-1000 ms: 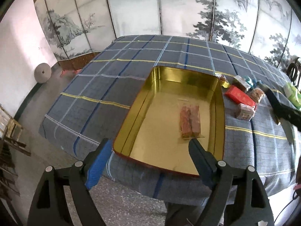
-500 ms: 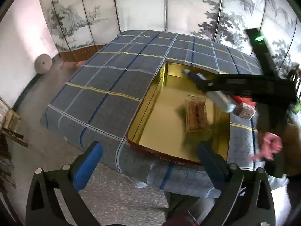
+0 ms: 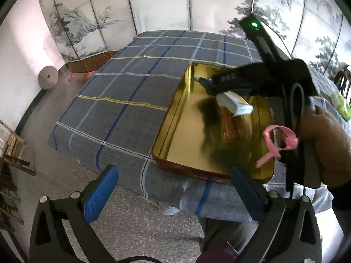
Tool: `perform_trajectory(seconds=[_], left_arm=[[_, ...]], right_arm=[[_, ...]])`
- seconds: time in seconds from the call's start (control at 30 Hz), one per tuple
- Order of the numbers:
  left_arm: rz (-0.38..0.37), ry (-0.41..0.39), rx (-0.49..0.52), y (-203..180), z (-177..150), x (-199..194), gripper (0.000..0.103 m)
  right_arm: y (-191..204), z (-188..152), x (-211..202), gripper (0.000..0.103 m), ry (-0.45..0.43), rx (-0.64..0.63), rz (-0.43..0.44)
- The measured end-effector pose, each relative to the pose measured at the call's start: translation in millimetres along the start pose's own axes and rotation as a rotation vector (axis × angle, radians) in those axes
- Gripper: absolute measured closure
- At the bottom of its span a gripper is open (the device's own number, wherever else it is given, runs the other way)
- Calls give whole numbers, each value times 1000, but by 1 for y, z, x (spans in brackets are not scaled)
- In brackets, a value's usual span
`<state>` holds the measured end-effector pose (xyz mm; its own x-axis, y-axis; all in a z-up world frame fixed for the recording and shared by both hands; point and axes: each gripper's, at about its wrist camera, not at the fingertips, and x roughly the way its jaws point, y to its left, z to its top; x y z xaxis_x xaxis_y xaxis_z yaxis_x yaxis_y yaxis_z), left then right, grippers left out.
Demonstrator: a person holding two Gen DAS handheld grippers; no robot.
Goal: Organize snacks
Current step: 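Carry the blue cracker pack to the gold tray and release it with the right gripper, then grasp the small pink-wrapped cake with the right gripper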
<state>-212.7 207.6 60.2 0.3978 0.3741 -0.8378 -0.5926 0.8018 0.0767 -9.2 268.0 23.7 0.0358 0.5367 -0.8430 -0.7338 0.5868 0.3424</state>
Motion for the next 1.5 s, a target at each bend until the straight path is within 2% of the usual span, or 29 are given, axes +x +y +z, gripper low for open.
perform_trajectory(seconds=[0.1,0.3,0.4,0.53,0.6,0.67,0.8,0.9,1.07,1.1,1.13,1.23,1.3,1.4,1.5], left_arm=[[7,-4,6,1,-1,-1,1],[17,-17,0,3,0,-3,1],[17,-23,6,1,-1,-7,1],[21,-23,20,-2,-1,-8,1],[12,-20,26,-5,-2,-7,1],[8,-19,35,-9,-1,-7,1],[-3,-16,55,-21,-1,-6,1],[-5,-5,75,-29,0,-3,1],[10,4,109,-41,2,-1,1],[13,4,113,-43,3,-1,1],[17,3,116,-44,3,-1,1],[23,6,122,-49,6,1,1],[21,6,132,-54,7,0,1],[12,-16,163,-67,6,-4,1],[-22,-24,225,-92,5,-6,1]], right_arm=[[4,1,2,50,2,6,4],[4,1,-4,50,-27,28,100],[1,-8,-28,50,-83,-19,134],[-19,-32,-77,50,-175,-158,136],[-32,-45,-96,50,-181,-291,74],[-47,-57,-105,50,-159,-415,-45],[-74,-73,-101,50,-43,-618,-211],[-81,-74,-93,50,-10,-680,-240],[-88,-71,-74,51,37,-724,-247],[-89,-71,-69,53,57,-735,-258],[-90,-70,-63,64,77,-734,-241],[-93,-78,-59,68,93,-738,-243],[-97,-85,-64,79,86,-706,-251],[-99,-116,-86,80,21,-665,-268],[-127,-152,-122,80,-72,-499,-258]])
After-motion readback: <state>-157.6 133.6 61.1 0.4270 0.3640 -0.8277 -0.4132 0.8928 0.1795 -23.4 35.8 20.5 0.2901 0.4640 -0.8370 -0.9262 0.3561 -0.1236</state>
